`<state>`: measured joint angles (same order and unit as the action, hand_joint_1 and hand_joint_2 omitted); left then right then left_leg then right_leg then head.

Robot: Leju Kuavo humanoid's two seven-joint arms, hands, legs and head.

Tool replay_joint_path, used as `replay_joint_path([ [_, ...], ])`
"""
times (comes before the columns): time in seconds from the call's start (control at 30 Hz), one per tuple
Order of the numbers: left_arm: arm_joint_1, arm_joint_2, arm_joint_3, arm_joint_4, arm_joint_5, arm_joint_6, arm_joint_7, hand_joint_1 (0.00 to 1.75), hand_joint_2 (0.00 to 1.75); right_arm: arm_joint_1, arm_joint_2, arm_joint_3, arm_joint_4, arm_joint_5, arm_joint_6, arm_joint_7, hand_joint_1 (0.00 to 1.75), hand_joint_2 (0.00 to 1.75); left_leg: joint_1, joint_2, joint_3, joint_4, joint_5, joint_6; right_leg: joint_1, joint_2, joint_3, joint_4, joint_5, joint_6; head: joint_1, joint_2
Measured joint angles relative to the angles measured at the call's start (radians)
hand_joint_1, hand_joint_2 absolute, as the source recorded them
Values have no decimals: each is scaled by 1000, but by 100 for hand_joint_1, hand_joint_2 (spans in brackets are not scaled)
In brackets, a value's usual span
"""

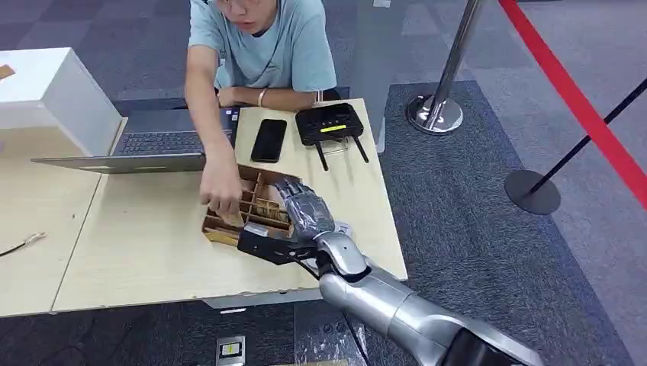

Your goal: Pass the card to the sensor for recognition and then transmit it.

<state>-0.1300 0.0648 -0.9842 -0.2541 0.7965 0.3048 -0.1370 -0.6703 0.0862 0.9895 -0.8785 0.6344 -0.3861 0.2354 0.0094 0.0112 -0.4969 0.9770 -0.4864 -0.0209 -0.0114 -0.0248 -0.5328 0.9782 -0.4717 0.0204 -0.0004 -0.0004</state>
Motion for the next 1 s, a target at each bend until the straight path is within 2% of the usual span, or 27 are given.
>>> replay_joint_path([
  [0.77,6,0,-1,0,12,0,-1,0,175,0,-1,0,7,5,-1,-2,26,175,0,0,0,0,0,0,0,0,0,0,0,0,0,0],
  [1.0,6,0,-1,0,11,0,-1,0,175,-7,-1,0,7,8,2,-2,38,175,0,0,0,0,0,0,0,0,0,0,0,0,0,0],
])
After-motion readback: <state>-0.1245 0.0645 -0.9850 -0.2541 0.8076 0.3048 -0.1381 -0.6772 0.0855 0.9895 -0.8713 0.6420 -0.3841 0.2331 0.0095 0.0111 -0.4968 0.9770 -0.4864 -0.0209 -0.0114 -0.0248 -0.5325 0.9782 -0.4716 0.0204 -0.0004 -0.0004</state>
